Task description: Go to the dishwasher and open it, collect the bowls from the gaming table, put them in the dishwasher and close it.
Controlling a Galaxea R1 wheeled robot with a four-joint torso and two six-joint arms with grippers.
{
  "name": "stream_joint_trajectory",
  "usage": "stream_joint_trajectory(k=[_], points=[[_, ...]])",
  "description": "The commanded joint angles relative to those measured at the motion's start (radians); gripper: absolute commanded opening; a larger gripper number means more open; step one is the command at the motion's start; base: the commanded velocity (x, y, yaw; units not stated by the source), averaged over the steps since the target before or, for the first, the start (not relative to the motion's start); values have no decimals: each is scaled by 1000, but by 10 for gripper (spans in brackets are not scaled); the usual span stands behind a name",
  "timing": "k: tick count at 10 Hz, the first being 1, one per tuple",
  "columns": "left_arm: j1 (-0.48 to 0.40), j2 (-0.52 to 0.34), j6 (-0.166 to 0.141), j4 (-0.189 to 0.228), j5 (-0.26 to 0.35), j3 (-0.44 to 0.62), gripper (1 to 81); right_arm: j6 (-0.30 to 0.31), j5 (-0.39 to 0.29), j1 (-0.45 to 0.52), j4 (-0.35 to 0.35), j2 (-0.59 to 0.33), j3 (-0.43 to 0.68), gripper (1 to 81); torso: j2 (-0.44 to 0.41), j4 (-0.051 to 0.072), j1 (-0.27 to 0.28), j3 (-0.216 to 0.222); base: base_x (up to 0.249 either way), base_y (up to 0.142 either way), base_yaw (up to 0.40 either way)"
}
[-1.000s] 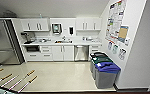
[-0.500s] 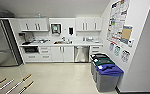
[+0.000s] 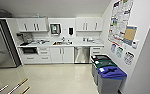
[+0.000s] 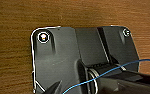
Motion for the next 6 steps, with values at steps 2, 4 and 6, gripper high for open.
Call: stream_joint_trajectory(k=[2, 4, 6], points=[[-49, -15, 4, -1, 51, 5, 811, 3, -50, 43, 10, -12, 13, 811, 0, 0, 0, 0, 192, 0, 0], [-49, -15, 4, -1, 51, 5, 811, 3, -50, 43, 9, -7, 14, 811, 0, 0, 0, 0, 191, 0, 0], [-49, -17, 4, -3, 51, 4, 811, 3, -50, 46, 6, -6, 10, 811, 0, 0, 0, 0, 191, 0, 0]])
